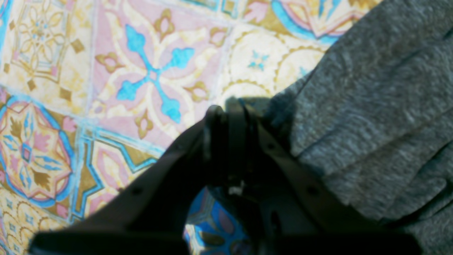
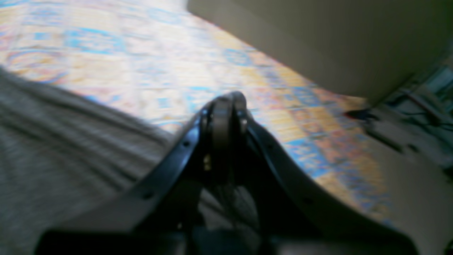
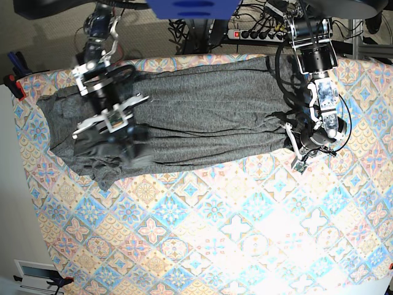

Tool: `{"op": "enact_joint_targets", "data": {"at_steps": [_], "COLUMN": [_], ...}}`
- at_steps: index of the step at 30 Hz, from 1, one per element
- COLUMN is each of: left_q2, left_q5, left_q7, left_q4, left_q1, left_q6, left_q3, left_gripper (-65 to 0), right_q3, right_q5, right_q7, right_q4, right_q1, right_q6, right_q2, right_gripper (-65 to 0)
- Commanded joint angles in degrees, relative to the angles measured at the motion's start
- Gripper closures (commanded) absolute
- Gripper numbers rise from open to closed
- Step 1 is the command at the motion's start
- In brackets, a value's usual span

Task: Layout the t-shirt on the table in an organized manner, then fold the t-shirt properly
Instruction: 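Release the hem and swing the right gripper back over the shirt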

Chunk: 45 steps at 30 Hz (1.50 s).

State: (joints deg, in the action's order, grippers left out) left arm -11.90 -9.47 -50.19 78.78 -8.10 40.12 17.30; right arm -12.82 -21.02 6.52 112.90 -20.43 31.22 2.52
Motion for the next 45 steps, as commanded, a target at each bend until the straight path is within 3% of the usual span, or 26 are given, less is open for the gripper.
{"op": "enact_joint_targets", "data": {"at_steps": [1, 11, 15, 22, 34, 36, 41, 45], "left_q2": [-0.6, -0.5, -0.5, -0.5, -0.5, -0.5, -0.5, -0.5], "left_q5": [0.4, 0.4, 0.4, 0.4, 0.4, 0.4, 0.5, 0.5], "left_q7": [0.7, 0.6, 0.6, 0.6, 0.6, 0.6, 0.7, 0.7], "left_q4": [0.8, 0.8, 0.8, 0.8, 0.8, 0.8, 0.8, 0.8], "left_q1": [-0.9, -0.9, -0.9, -0.9, -0.8, -0.8, -0.4, -0.4], "left_q6": [-0.1, -0.1, -0.1, -0.1, -0.1, -0.1, -0.1, -0.1], "left_q3": [0.2, 0.2, 0.2, 0.2, 0.2, 0.2, 0.2, 0.1], "left_gripper": [-4.3, -4.3, -4.3, -4.3, -4.3, -4.3, -4.3, -4.3], "right_q3": [1.5, 16.4, 24.2, 36.2, 45.1, 45.1, 45.4, 45.3], "right_q5": [1.0, 1.0, 1.0, 1.0, 1.1, 1.1, 0.9, 0.9], "right_q7": [1.6, 1.3, -5.6, -12.9, -17.5, -17.6, -21.0, -20.8], "right_q4": [1.3, 1.0, 0.9, 0.5, -7.5, -8.6, -7.5, -5.1], "right_q1": [-0.1, -1.0, -2.2, 0.2, 3.6, 3.6, 3.6, 3.5], "right_q6": [-0.4, -0.4, -0.4, -0.4, -0.4, -0.4, -0.4, -0.4], "right_q2": [-0.3, -0.3, -0.3, -0.4, -0.4, -0.4, -0.5, -0.5], "right_gripper": [0.0, 0.0, 0.0, 0.0, -0.2, -3.3, -22.0, -31.2]}}
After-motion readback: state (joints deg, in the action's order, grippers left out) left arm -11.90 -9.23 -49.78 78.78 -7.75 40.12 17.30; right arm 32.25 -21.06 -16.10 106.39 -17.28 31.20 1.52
